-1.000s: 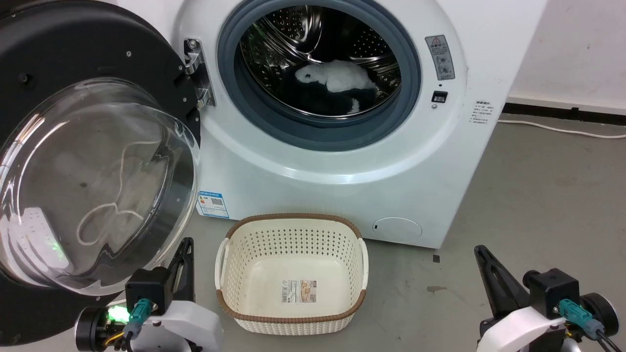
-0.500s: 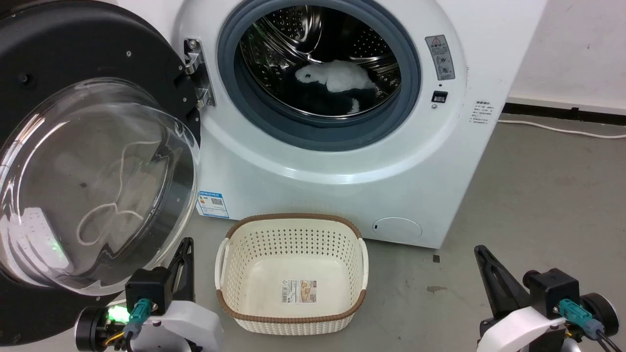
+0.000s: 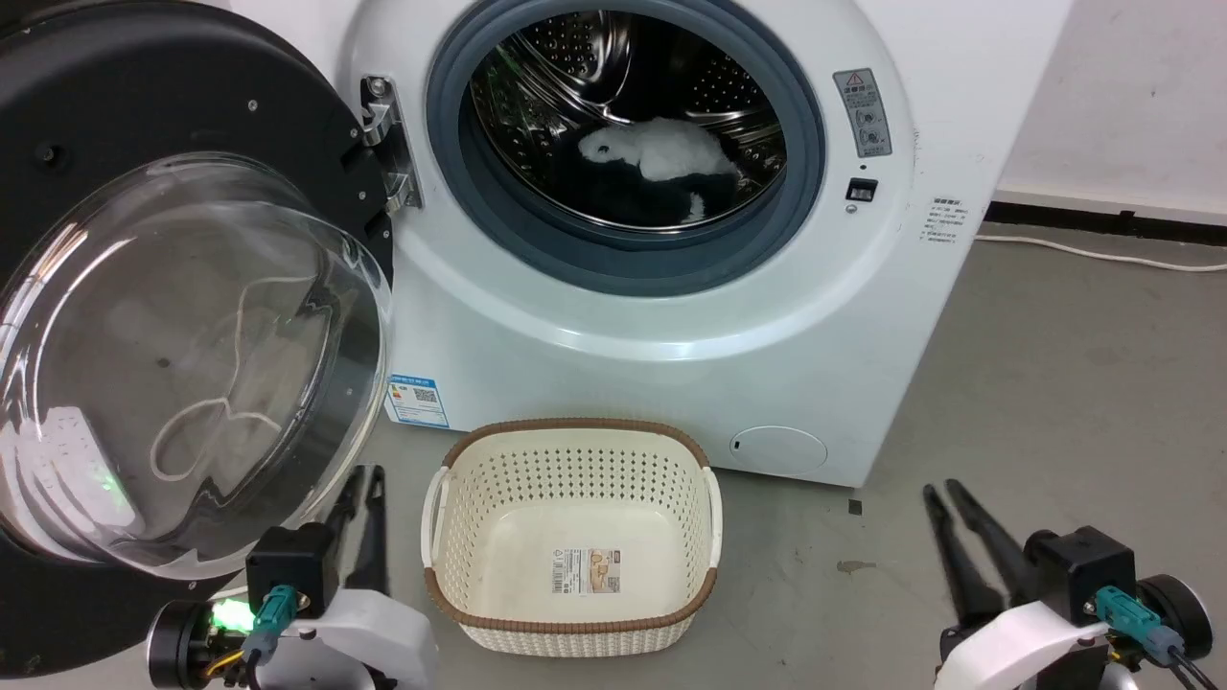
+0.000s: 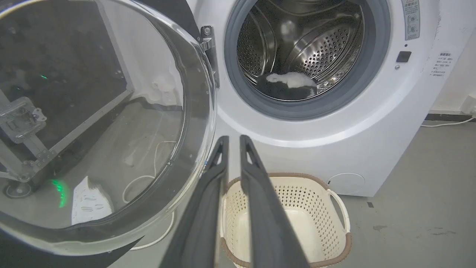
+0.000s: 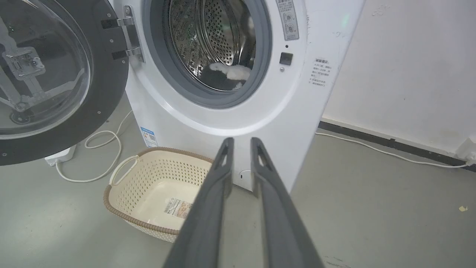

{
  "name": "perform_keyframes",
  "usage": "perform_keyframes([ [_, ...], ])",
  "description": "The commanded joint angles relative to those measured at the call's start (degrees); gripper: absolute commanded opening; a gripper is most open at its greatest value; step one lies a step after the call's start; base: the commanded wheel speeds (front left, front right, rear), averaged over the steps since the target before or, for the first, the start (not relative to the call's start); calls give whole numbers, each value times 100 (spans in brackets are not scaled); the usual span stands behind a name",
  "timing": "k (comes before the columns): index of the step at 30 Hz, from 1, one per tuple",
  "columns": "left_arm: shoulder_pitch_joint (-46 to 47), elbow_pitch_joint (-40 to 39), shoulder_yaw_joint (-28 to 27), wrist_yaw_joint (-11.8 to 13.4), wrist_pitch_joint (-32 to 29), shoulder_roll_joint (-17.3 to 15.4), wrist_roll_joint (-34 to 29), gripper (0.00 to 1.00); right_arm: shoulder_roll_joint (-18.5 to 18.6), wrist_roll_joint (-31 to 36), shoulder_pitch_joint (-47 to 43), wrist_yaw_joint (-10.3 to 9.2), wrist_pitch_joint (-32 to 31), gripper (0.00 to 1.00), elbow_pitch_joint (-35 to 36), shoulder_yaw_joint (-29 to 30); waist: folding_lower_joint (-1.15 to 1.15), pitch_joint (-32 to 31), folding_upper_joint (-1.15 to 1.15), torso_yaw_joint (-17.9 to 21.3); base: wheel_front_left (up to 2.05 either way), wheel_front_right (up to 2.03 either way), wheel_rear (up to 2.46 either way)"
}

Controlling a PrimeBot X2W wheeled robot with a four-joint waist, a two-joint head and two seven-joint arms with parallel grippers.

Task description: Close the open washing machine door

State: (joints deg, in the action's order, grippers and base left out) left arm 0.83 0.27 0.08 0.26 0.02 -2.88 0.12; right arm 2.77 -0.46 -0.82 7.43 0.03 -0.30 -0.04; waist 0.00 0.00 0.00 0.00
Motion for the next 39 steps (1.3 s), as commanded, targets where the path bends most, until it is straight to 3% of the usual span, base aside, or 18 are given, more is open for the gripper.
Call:
perform_keyframes([
  [1,0,0,1,0,0,0,1,100,0,-1,0,0,0,100,0,-1,0,0,0,0,0,0,0],
  [30,-85,129,237,81,327,-7,468,100,2,-494,-145,1,355,100,-172,1,0,32,0,-29,0,0,0],
  [31,-87,132,244,84,340,-8,484,79,3,-512,-150,1,367,100,-176,2,0,33,0,-30,0,0,0],
  [32,-89,133,251,87,353,-8,501,0,3,-529,-156,1,379,100,-180,2,0,34,0,-31,0,0,0],
  [37,-76,75,279,68,427,-9,592,0,3,-619,-190,2,439,100,-208,11,0,36,0,-53,0,0,0],
  [39,114,-481,104,38,522,-2,694,0,4,-738,-250,2,523,100,-252,46,0,13,0,-186,0,0,0],
])
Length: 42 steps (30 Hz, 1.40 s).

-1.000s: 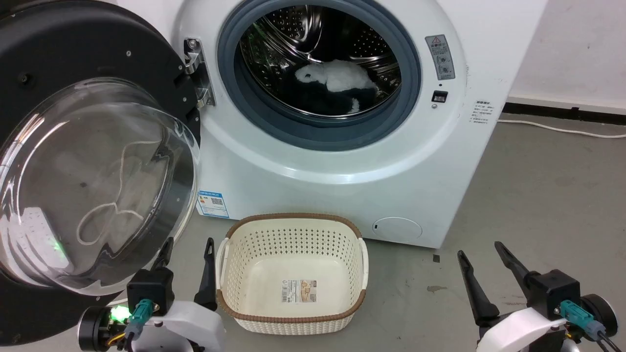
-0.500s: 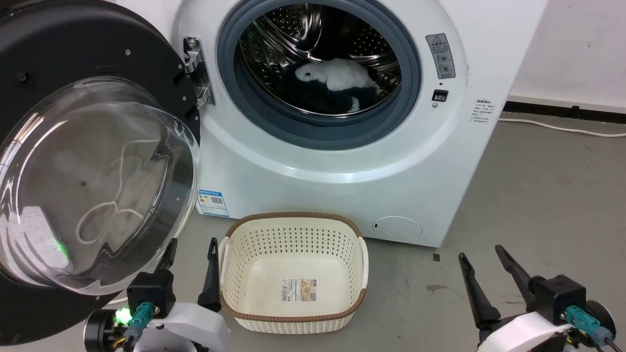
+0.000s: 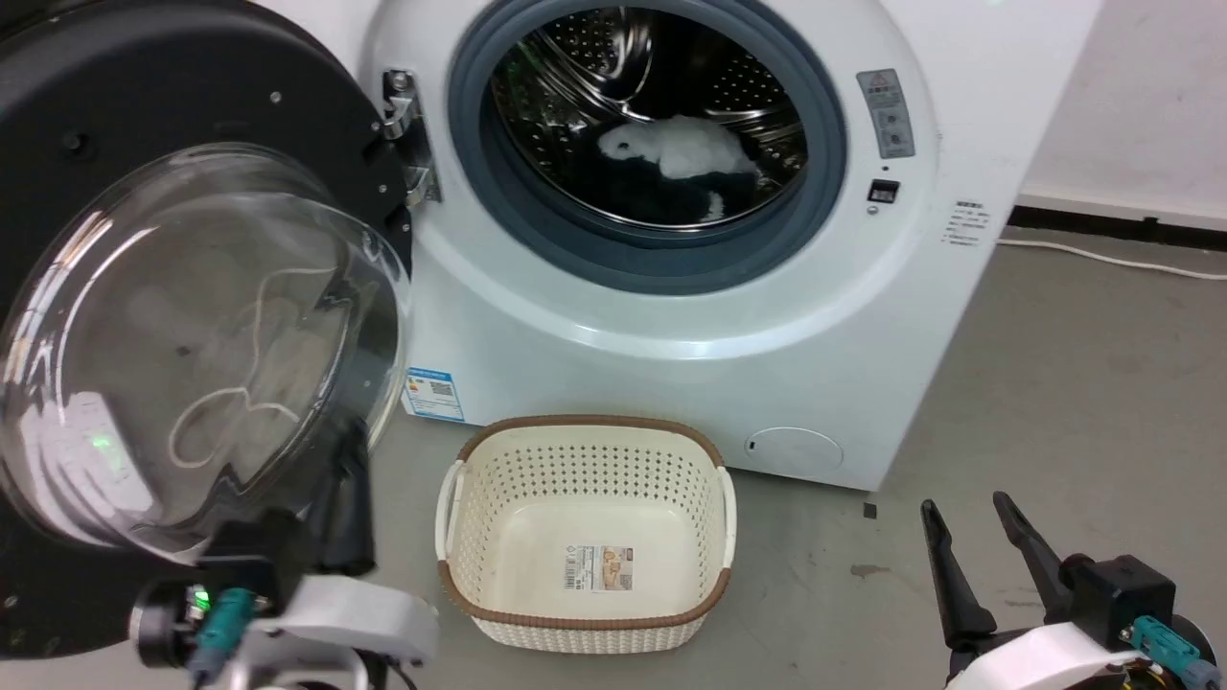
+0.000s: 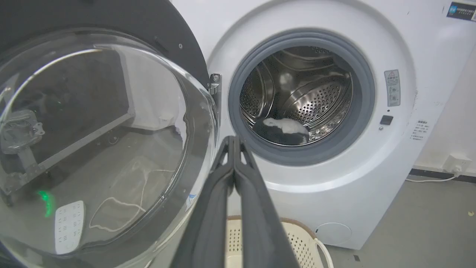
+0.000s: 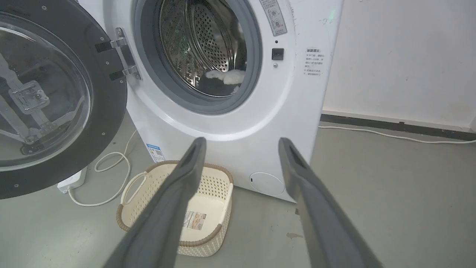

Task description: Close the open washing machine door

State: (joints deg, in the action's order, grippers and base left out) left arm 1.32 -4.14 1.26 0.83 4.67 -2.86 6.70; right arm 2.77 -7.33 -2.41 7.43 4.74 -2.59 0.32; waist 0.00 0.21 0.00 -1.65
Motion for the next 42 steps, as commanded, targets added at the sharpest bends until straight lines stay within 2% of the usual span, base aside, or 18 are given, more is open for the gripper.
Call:
perform_keyframes([
  [1,98,-147,-64,-14,69,-3,53,0,4,-67,-100,2,63,100,-30,12,0,-16,0,-48,0,0,0],
  [8,361,-797,-664,86,153,-2,216,0,4,-206,-159,2,147,100,-83,21,0,-55,0,-311,0,0,0],
  [15,672,-870,-1802,64,237,-115,321,0,5,-328,-214,3,231,100,-131,54,0,-46,0,-620,0,0,0],
  [18,771,-615,-2269,32,272,-306,376,0,5,-366,-219,3,267,100,-138,79,0,10,0,-735,0,0,0],
  [22,840,-43,-2621,7,296,-580,435,0,5,-403,-201,3,315,100,-146,122,0,138,0,-872,0,0,0],
  [31,1135,989,-3478,257,161,-1174,774,0,6,-366,-59,3,389,100,-122,177,0,601,0,-971,0,0,0],
  [36,1247,1337,-3645,239,-90,-1410,948,0,6,-302,-26,4,348,100,-14,286,0,844,0,-1014,0,0,0],
  [42,1564,1715,-3510,58,-544,-1813,1104,0,7,-206,-32,4,196,100,281,446,0,1193,0,-1120,0,0,0],
])
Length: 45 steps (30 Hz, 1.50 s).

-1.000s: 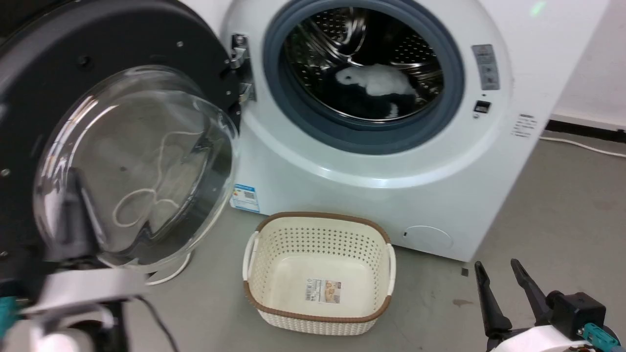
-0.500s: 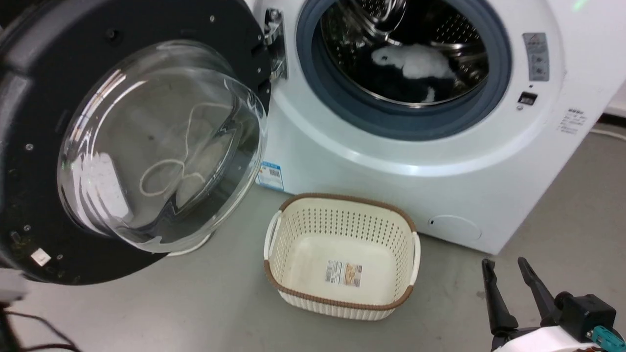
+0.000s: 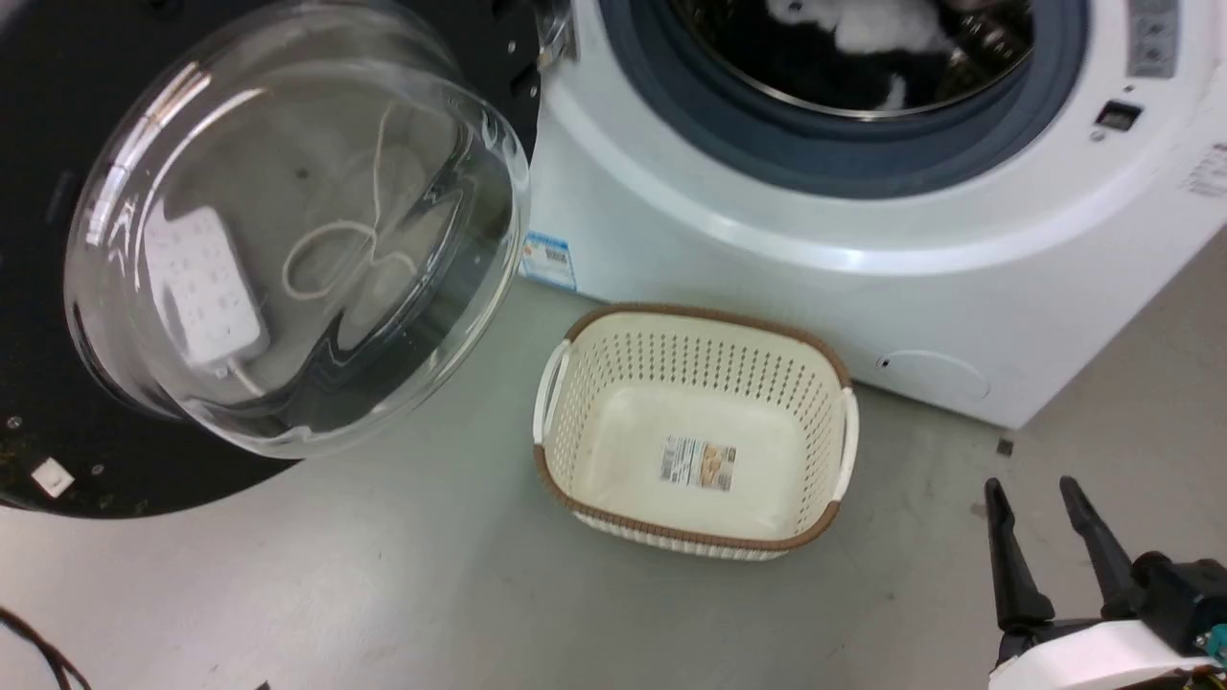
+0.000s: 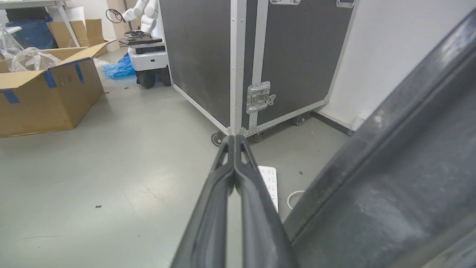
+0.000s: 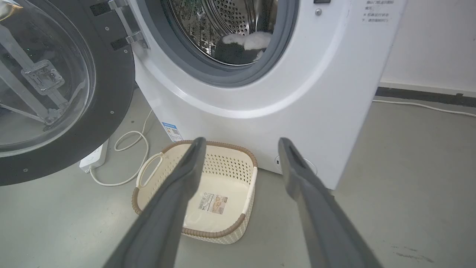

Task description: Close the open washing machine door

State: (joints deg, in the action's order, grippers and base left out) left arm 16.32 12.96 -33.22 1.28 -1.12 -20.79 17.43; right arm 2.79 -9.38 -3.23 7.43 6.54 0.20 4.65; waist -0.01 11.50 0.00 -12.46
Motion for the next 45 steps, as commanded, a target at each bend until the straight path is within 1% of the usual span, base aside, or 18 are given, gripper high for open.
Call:
perform_keyframes([
  [1,129,60,-14,-45,-40,-81,60,0,6,8,49,4,-11,100,60,24,1,121,0,-53,0,0,0],
  [3,256,162,112,-189,-189,-184,119,0,6,12,53,4,-49,100,170,59,1,227,0,-89,0,0,0],
  [7,518,377,332,-466,-602,-283,385,0,6,-9,66,4,-100,100,297,82,1,346,0,-161,0,0,0],
  [11,618,554,547,-643,-1303,-341,858,0,7,-86,70,4,-65,100,294,76,1,333,0,-238,0,0,0],
  [15,548,512,712,-709,-2213,-319,1556,0,7,-214,22,4,46,100,176,70,1,204,0,-372,0,0,0],
  [20,370,174,855,-747,-3384,-176,2544,0,7,-397,-24,5,224,100,-52,-1,1,-21,0,-570,0,0,0],
  [23,243,-104,913,-755,-4063,-15,3081,0,8,-520,-30,5,341,100,-209,-32,1,-167,0,-692,0,0,0],
  [27,3,-682,1138,-726,-4830,222,3545,0,8,-679,-47,5,490,100,-435,-71,1,-364,0,-831,0,0,0],
  [28,-238,-1223,1545,-749,-5384,403,3742,0,8,-792,-92,5,589,100,-608,-72,1,-519,0,-949,0,0,0],
  [33,-540,-2107,2344,-800,-6139,850,4195,0,9,-948,-160,5,719,100,-860,-100,1,-742,0,-1044,0,0,0],
  [35,-648,-2428,2731,-826,-6403,942,4291,0,9,-1021,-171,5,764,100,-932,-90,1,-810,0,-1026,0,0,0],
  [38,-712,-2846,3383,-862,-6632,1172,4443,0,9,-1124,-171,6,821,100,-1017,-35,1,-874,0,-944,0,0,0],
  [42,-588,-3169,4297,-873,-6367,1367,4360,0,9,-1149,-121,6,839,100,-1043,17,1,-854,0,-629,0,0,0],
  [45,-315,-3147,4928,-875,-5890,1349,4202,0,9,-1142,-35,6,843,100,-1008,46,1,-776,0,-261,0,0,0],
])
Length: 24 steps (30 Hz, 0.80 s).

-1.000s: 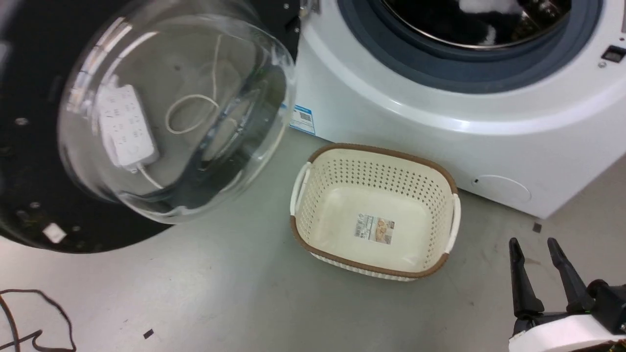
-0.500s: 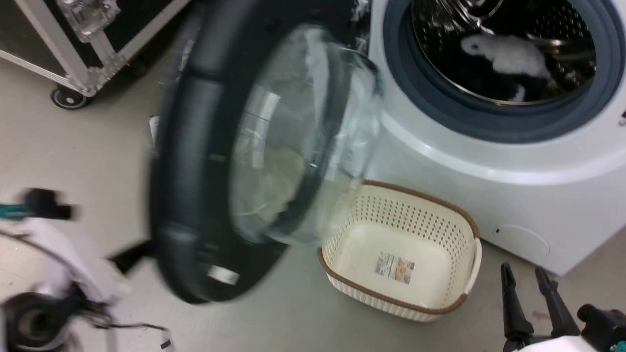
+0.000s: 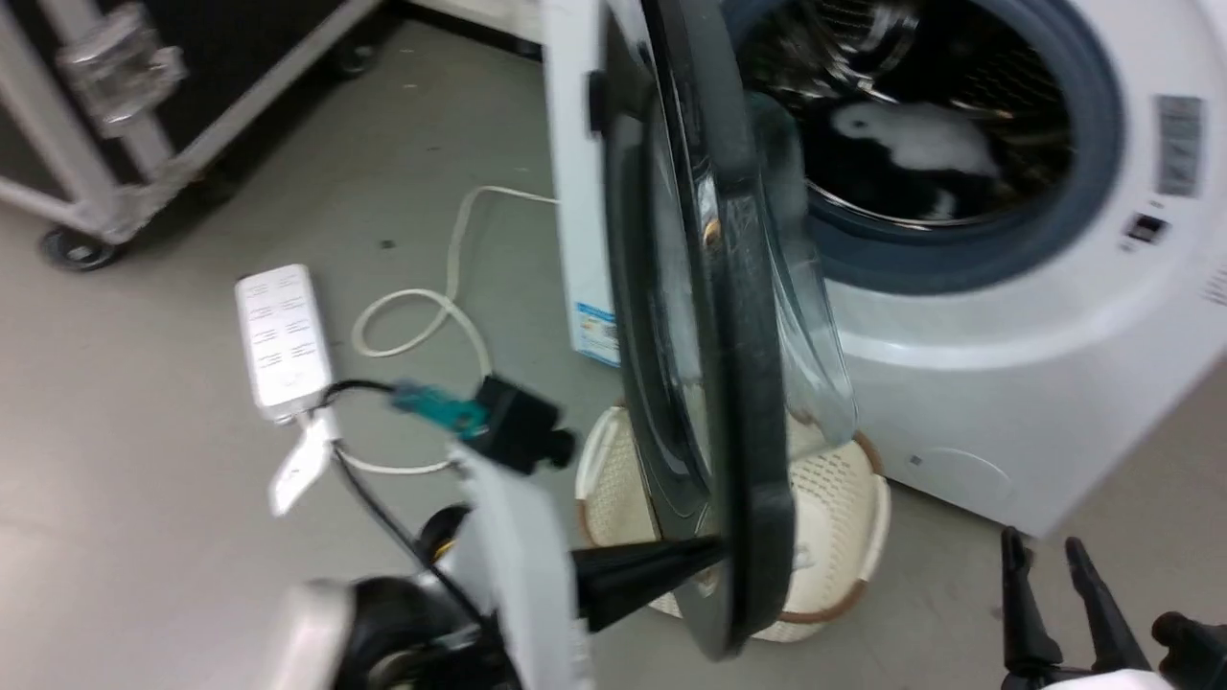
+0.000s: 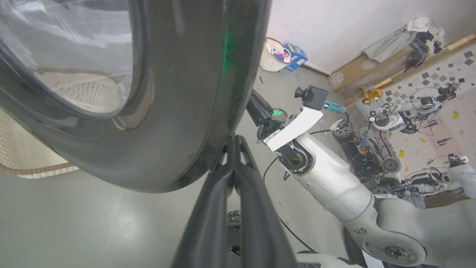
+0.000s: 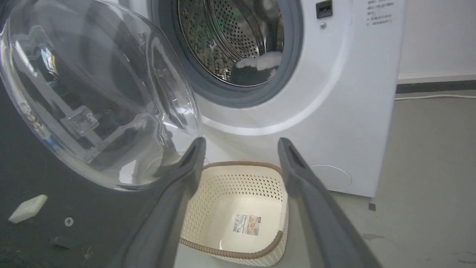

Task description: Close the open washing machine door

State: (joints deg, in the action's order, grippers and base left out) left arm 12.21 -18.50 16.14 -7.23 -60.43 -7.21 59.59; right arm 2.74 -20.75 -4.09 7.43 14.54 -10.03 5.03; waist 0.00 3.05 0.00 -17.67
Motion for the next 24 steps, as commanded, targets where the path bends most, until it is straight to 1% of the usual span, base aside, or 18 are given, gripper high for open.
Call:
perform_keyframes([
  [1,211,64,196,-23,234,-28,-61,0,14,-7,71,6,43,100,35,42,0,98,0,372,0,0,0],
  [5,743,510,869,-24,1136,-187,-328,0,14,-26,156,6,44,100,80,76,0,251,0,944,0,0,0],
  [9,1426,1206,1476,-24,2143,-373,-787,0,14,-72,225,6,45,100,113,115,0,423,0,1454,0,0,0],
  [14,2251,2324,1992,-25,3207,-381,-1280,0,14,-144,299,6,45,100,139,113,0,604,0,1980,0,0,0],
  [18,2812,3142,2213,-25,3931,-222,-1521,0,14,-190,328,6,45,100,152,119,0,692,0,2224,0,0,0],
  [21,3177,3664,2290,-25,4604,-62,-1769,0,14,-197,321,6,45,100,150,127,0,683,0,2277,0,0,0],
  [22,3177,3664,2290,-25,4604,-62,-1769,0,14,-197,321,6,45,100,150,127,0,683,0,2277,0,0,0],
  [23,3350,3962,2260,-25,5120,26,-1938,0,14,-196,311,6,45,100,139,127,0,640,0,2281,0,0,0],
  [24,3350,3962,2260,-25,5120,26,-1938,0,14,-196,311,6,45,100,139,127,0,640,0,2281,0,0,0],
])
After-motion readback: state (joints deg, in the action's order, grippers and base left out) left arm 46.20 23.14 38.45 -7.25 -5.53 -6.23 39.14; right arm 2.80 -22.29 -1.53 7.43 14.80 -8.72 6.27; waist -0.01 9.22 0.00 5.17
